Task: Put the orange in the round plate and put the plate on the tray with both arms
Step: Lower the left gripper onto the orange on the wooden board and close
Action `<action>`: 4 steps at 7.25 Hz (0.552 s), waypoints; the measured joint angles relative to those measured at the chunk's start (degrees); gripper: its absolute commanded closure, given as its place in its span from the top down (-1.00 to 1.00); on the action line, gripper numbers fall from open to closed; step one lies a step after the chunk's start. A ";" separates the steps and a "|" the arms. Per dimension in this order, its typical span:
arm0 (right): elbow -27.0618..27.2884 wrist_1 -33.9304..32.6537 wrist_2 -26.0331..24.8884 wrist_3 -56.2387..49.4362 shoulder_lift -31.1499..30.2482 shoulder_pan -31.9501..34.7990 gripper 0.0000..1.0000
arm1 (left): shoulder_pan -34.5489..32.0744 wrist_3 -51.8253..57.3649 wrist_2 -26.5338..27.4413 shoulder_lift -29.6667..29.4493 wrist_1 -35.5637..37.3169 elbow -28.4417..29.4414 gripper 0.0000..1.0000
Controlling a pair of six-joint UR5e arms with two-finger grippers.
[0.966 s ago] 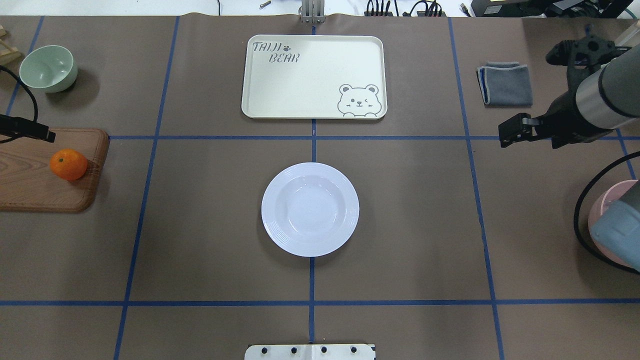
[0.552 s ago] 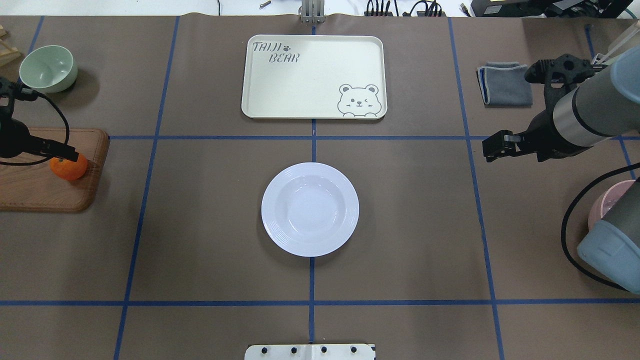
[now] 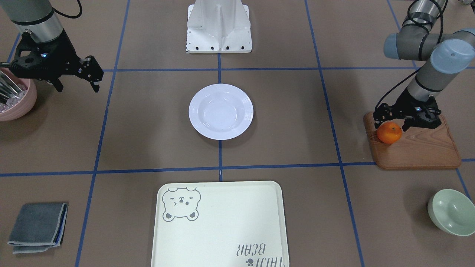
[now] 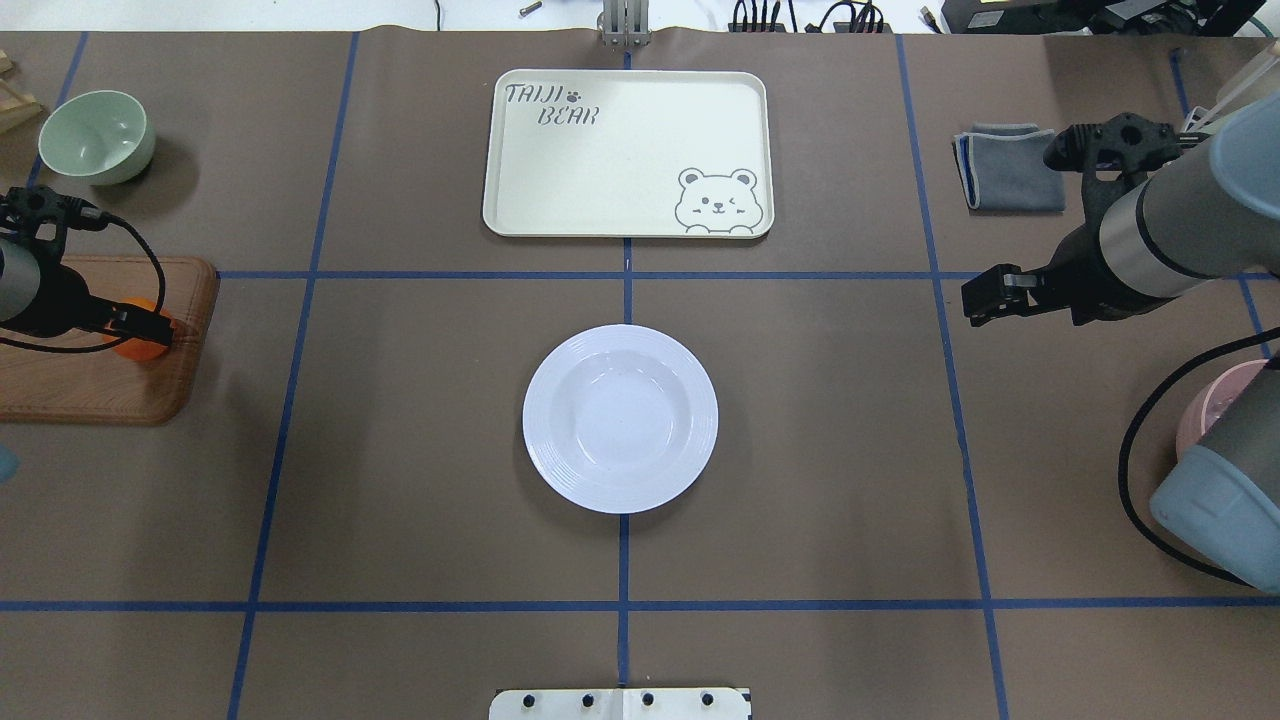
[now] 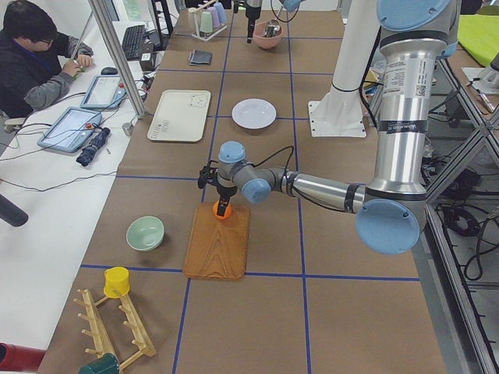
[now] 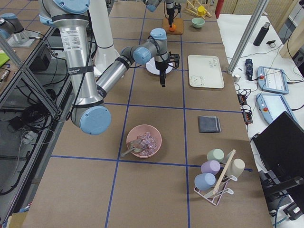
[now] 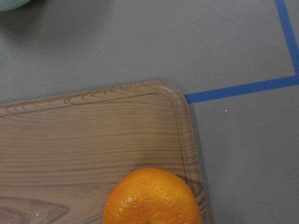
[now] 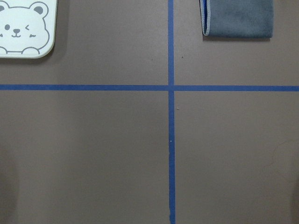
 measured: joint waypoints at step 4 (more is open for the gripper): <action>-0.19 0.00 -0.73 0.00 -0.16 -0.33 1.00 | 0.18 0.05 0.17 -2.29 -6.05 6.92 -0.02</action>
